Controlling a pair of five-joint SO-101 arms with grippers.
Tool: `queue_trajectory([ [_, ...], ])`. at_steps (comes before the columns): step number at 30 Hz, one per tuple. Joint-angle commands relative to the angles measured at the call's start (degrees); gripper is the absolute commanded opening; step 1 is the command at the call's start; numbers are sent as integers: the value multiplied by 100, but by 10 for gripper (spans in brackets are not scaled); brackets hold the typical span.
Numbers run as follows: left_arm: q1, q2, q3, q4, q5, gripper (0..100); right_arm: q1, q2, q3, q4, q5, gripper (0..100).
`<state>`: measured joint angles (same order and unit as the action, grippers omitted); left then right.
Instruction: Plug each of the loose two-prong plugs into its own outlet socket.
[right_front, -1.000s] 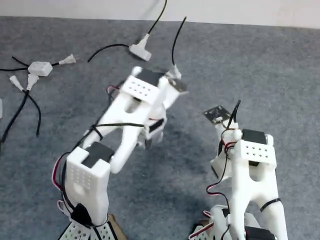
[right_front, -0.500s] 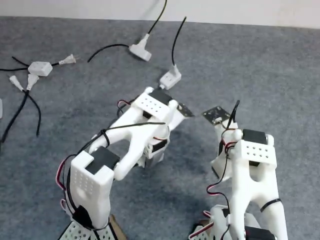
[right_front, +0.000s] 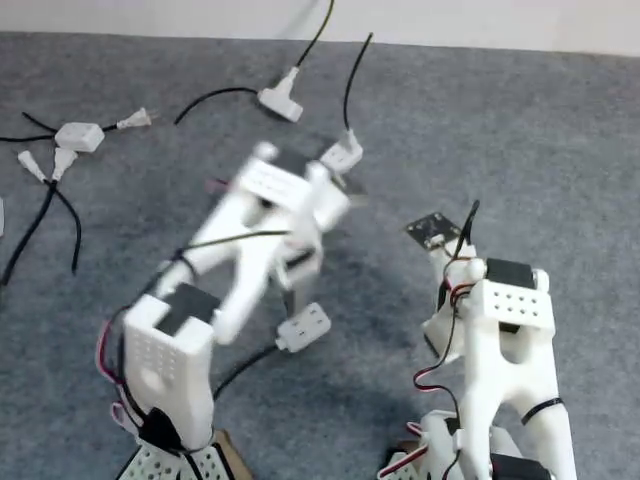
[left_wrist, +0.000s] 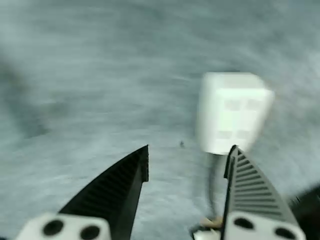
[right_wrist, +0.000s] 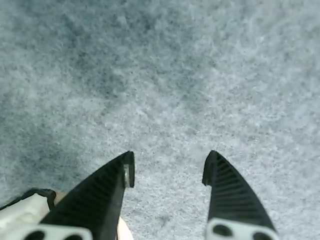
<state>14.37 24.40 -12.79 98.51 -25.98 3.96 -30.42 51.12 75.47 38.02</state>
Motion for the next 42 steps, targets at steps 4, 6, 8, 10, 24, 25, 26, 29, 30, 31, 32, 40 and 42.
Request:
queue_trajectory([
  [4, -1209, -189, -1578, 149, -237, 263, -418, -127, -13, -22, 62, 231],
  [6, -1745, -189, -2053, 149, -220, 263, -813, -127, -75, -22, 53, 231],
  [8, -2396, -189, -2466, 114, -211, 263, -1297, -119, -92, -22, -44, 231],
  [10, -3099, -189, -2870, 105, -211, 263, -1736, -84, -312, -22, -325, 231],
  [24, -5402, 1508, -3152, -1574, -246, 263, -2545, 2132, -2440, 382, -941, 231],
  [25, -5429, 1604, -3152, -1670, -246, 263, -2554, 2132, -2448, 374, -976, 231],
  [26, -5446, 1692, -3196, -1793, -246, 263, -2554, 2132, -2448, 374, -976, 231],
  [29, -5508, 2009, -3653, -1934, -246, 263, -2554, 2132, -2404, 382, -976, 231],
  [30, -5543, 2158, -3829, -1978, -246, 263, -2545, 2132, -2387, 391, -985, 231],
  [31, -5578, 2316, -4031, -2022, -246, 263, -2527, 2132, -2308, 391, -985, 231],
  [32, -5604, 2484, -4251, -2075, -246, 263, -2519, 2132, -2255, 382, -985, 231],
  [40, -5622, 4013, -5798, -2242, -246, 263, -2545, 1508, -2097, 391, -1046, 231],
  [42, -5613, 4312, -6149, -2251, -246, 263, -2545, 1288, -2009, 391, -1160, 231],
])
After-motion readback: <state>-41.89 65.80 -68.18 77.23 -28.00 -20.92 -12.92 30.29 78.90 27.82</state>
